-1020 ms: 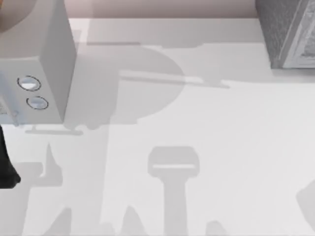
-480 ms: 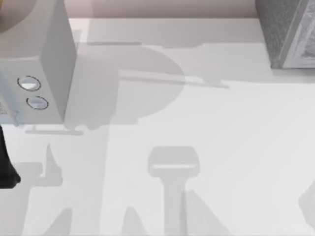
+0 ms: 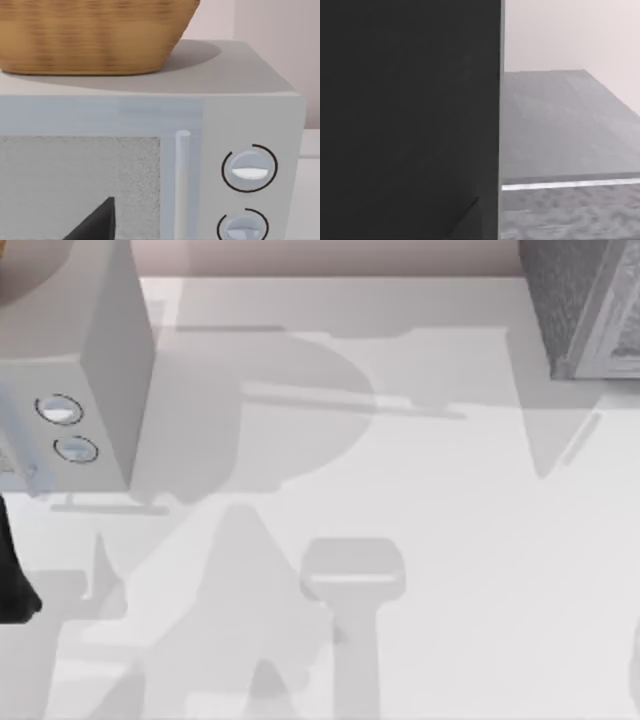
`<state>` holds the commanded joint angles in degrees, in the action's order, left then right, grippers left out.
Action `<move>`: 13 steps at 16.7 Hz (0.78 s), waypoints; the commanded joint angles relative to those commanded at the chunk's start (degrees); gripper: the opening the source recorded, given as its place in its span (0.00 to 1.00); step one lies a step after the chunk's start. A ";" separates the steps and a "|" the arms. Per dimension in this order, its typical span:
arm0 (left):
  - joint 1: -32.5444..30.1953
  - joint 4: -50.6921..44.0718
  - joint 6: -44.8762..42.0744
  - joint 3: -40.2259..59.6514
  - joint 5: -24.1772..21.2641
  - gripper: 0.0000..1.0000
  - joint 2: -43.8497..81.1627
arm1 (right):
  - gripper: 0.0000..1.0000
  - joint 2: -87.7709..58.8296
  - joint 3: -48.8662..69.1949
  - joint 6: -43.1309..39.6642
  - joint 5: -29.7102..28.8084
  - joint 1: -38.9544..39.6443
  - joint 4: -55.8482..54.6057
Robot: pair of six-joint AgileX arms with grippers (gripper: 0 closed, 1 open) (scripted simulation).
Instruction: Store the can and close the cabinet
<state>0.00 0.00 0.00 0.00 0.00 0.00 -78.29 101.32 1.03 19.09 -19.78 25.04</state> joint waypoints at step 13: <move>0.00 0.00 0.00 0.00 0.00 1.00 0.00 | 1.00 4.28 -2.76 0.15 -44.88 45.05 0.27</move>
<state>0.00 0.00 0.00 0.00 0.00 0.00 -74.01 98.56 1.18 -25.79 25.27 25.31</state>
